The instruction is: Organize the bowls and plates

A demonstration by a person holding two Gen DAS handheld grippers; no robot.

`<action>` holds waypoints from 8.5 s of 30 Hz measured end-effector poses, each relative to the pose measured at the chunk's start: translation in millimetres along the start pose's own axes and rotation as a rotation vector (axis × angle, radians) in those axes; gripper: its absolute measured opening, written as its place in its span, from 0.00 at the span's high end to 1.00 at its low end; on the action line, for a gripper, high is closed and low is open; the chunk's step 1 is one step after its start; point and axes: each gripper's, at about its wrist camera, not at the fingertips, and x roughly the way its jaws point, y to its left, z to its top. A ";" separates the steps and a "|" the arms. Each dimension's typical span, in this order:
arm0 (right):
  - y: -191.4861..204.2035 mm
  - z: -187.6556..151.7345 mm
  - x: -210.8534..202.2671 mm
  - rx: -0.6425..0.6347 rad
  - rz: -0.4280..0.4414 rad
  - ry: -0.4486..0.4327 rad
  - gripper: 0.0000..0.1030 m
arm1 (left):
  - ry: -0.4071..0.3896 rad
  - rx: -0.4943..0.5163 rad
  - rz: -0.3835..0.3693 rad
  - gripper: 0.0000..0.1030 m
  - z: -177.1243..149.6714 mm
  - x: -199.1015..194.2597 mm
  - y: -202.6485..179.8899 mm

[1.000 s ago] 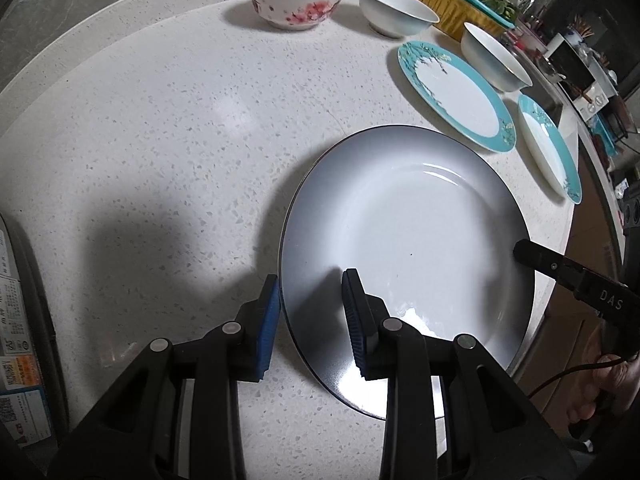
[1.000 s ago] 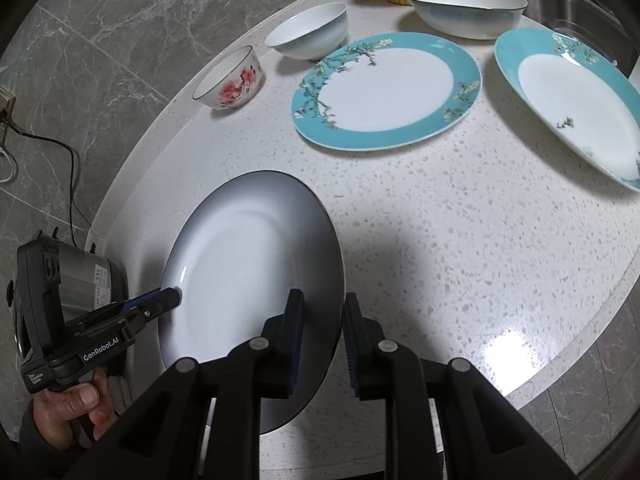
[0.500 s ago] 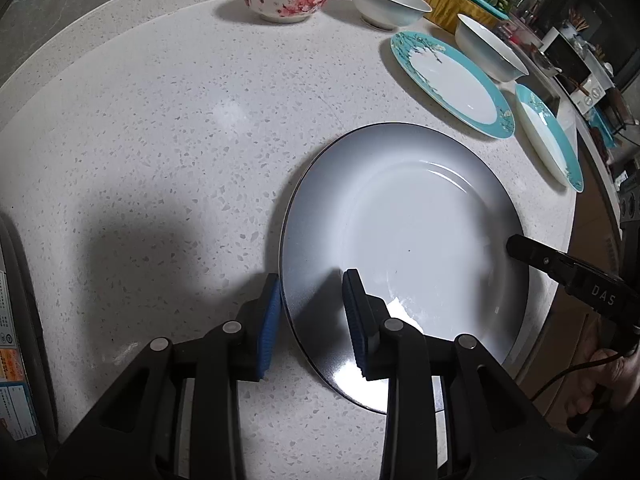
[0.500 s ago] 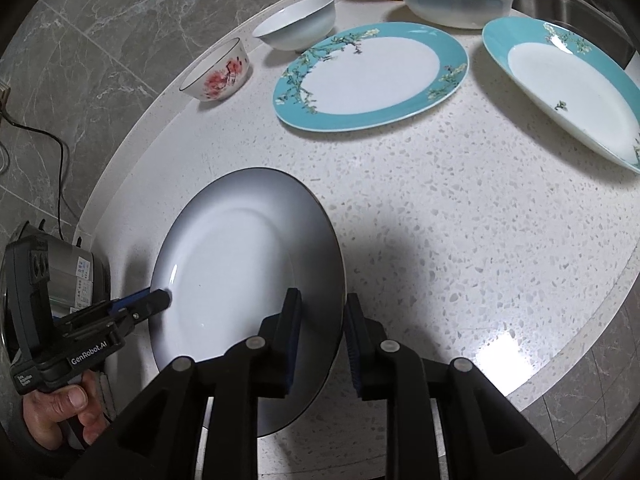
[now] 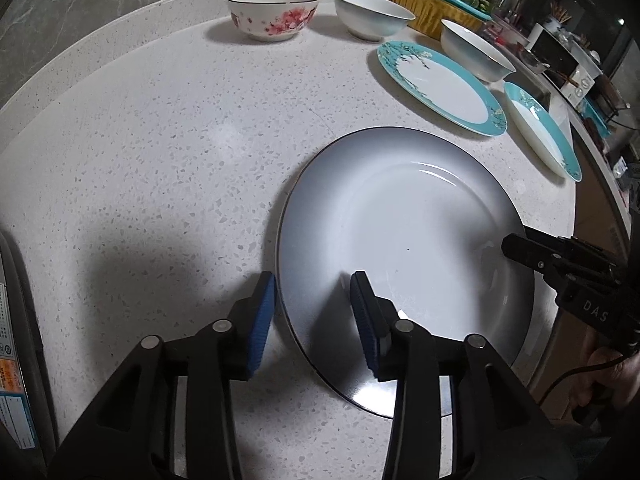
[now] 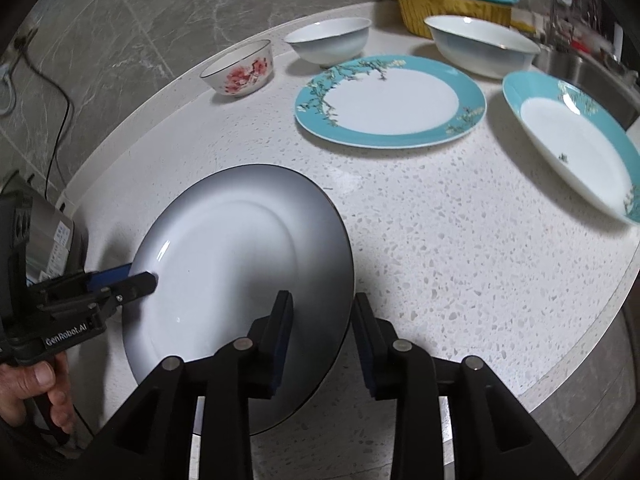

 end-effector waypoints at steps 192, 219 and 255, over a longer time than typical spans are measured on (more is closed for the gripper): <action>-154.5 203.5 68.7 0.167 0.095 0.413 0.83 | 0.282 0.000 -0.094 0.83 251.2 133.7 -95.0; -98.6 193.5 10.0 0.111 0.197 0.394 0.86 | 0.269 -0.095 -0.092 0.83 179.7 21.9 -66.5; -14.8 76.4 20.0 -0.015 0.126 0.455 0.84 | 0.291 -0.154 -0.029 0.82 23.7 -4.0 -32.1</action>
